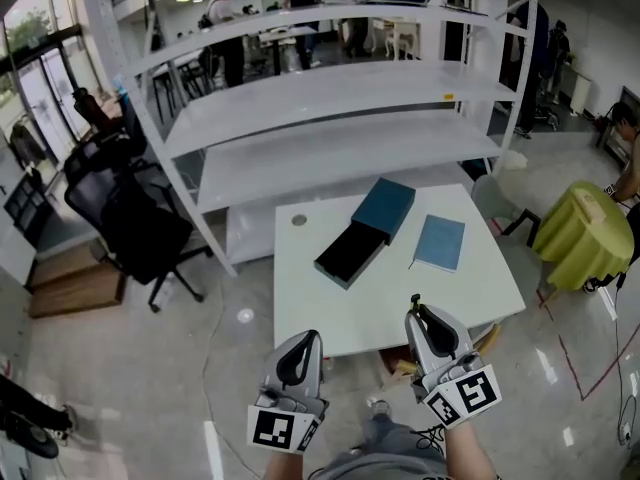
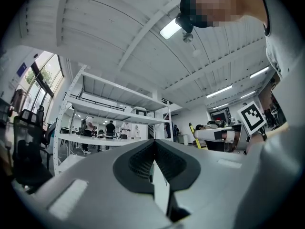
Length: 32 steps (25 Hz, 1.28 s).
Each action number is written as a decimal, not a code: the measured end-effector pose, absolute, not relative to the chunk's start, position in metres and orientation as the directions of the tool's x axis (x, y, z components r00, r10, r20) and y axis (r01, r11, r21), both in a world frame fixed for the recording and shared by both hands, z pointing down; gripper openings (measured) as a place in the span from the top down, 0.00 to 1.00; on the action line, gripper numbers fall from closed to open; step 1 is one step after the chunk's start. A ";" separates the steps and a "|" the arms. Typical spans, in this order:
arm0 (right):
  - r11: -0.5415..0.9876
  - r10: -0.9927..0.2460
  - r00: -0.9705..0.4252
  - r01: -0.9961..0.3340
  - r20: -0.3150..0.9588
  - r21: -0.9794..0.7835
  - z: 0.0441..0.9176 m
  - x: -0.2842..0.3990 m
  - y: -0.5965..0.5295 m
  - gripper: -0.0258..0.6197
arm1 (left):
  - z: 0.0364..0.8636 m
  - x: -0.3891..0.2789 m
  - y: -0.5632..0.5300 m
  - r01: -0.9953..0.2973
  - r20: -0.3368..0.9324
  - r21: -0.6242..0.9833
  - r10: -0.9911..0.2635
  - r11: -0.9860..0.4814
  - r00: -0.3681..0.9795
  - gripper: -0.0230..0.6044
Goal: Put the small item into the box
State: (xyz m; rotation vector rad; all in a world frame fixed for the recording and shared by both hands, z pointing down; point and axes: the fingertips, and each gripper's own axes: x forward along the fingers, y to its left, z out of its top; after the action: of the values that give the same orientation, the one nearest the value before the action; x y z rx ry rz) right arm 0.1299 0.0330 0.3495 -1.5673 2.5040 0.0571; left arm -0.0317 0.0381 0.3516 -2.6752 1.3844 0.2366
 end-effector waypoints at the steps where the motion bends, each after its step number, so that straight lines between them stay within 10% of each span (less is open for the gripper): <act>1: 0.448 -0.884 -0.431 -0.891 -0.180 -0.067 0.348 0.131 0.026 0.86 | 0.350 -0.029 0.032 -0.820 -0.196 -0.035 -0.801 -0.571 0.566 0.94; 32: 0.538 -0.841 -0.524 -0.834 -0.135 -0.123 0.360 0.147 -0.112 0.86 | 0.342 -0.001 -0.075 -0.854 -0.180 -0.052 -0.836 -0.518 0.518 0.94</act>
State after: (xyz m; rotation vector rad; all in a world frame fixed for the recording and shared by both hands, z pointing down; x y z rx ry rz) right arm 0.1472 -0.1115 0.3599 -1.4277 2.5959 -0.0638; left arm -0.0005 -0.0752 0.3420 -2.6179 1.4664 0.1993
